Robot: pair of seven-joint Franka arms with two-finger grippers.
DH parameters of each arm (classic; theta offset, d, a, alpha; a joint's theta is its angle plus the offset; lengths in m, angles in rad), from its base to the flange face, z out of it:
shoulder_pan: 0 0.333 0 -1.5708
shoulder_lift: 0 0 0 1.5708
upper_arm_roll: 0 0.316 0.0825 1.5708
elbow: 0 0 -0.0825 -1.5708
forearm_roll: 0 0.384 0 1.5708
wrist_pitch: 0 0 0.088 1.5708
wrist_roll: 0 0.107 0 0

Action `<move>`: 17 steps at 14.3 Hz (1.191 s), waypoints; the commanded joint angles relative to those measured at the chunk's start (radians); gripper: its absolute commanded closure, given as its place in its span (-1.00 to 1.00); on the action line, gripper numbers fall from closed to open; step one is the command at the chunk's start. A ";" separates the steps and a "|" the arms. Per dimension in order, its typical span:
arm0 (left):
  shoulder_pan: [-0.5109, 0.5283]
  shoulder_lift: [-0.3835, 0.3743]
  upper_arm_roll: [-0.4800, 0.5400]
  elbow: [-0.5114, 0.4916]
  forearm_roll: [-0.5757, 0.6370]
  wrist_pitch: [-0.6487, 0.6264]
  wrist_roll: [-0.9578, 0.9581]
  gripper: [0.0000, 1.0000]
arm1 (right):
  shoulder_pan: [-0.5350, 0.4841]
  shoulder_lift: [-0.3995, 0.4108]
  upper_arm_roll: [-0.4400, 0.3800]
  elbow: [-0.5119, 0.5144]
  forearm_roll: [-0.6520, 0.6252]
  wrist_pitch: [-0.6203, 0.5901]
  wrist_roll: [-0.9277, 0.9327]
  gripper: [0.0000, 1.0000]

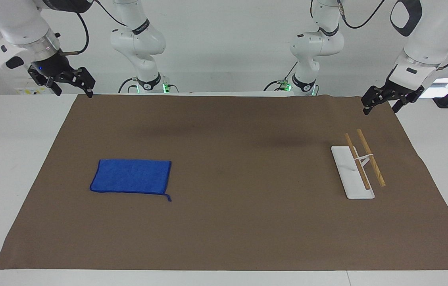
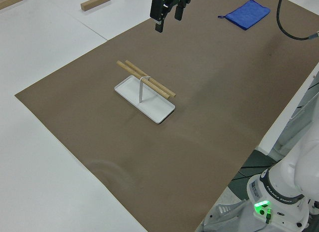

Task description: Right arm passes towel to left arm to hang

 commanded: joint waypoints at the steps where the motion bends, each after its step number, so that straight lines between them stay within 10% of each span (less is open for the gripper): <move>1: 0.002 0.001 0.003 0.000 -0.007 0.000 -0.015 -0.99 | -0.007 -0.017 0.007 -0.013 -0.013 0.000 0.011 -1.00; 8: 0.002 0.001 0.003 0.000 -0.007 0.001 -0.015 -0.99 | 0.005 -0.031 0.015 -0.035 0.004 0.009 -0.036 -1.00; 17: 0.002 0.001 0.001 0.000 -0.007 0.000 -0.015 -0.99 | 0.119 0.139 0.019 -0.415 0.019 0.650 0.098 -1.00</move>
